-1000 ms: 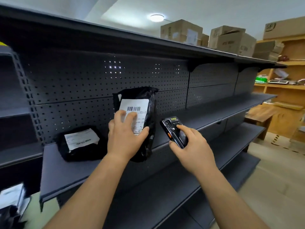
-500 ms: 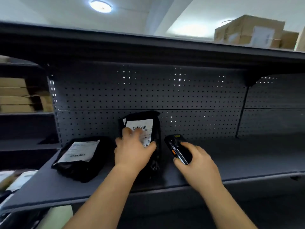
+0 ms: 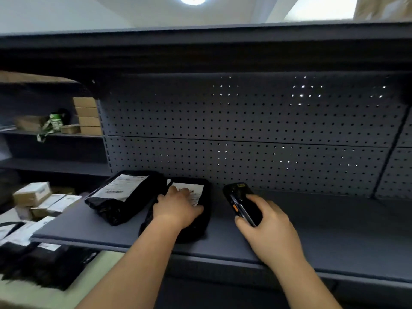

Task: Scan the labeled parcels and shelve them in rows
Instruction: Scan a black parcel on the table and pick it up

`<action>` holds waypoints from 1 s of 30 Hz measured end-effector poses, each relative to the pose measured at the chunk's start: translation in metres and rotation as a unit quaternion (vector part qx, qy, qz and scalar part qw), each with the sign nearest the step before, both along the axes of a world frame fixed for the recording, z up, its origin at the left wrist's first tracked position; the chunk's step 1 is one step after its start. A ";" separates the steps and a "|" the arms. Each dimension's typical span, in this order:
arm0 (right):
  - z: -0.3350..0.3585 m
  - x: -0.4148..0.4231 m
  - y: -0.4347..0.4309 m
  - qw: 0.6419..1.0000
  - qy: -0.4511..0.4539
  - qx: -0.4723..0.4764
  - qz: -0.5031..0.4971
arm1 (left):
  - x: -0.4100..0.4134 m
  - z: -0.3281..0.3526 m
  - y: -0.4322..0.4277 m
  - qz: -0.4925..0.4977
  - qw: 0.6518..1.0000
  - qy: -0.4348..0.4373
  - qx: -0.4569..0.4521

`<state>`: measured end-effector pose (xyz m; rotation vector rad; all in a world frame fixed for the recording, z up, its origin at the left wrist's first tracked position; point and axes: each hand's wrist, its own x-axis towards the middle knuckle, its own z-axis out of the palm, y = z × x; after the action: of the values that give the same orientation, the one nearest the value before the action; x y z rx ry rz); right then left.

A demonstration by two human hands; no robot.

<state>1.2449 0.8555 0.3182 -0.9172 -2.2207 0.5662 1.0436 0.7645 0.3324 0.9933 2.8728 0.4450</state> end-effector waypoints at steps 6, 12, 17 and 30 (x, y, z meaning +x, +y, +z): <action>-0.006 0.004 0.012 1.000 -0.029 -0.001 0.009 | -0.007 -0.009 0.010 -0.021 1.000 0.013 -0.002; -0.004 -0.001 0.016 1.000 -0.027 0.006 0.002 | -0.012 -0.011 0.025 -0.029 0.999 0.020 0.001; 0.000 -0.008 0.012 1.000 -0.011 0.012 0.000 | -0.017 -0.010 0.032 -0.037 0.999 0.018 0.004; 0.011 -0.005 -0.040 1.000 0.021 0.015 0.005 | -0.022 0.002 -0.030 -0.124 0.974 0.092 0.163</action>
<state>1.2400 0.8160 0.3290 -0.8719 -2.1909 0.5509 1.0221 0.7348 0.3348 1.4975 2.8294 0.8643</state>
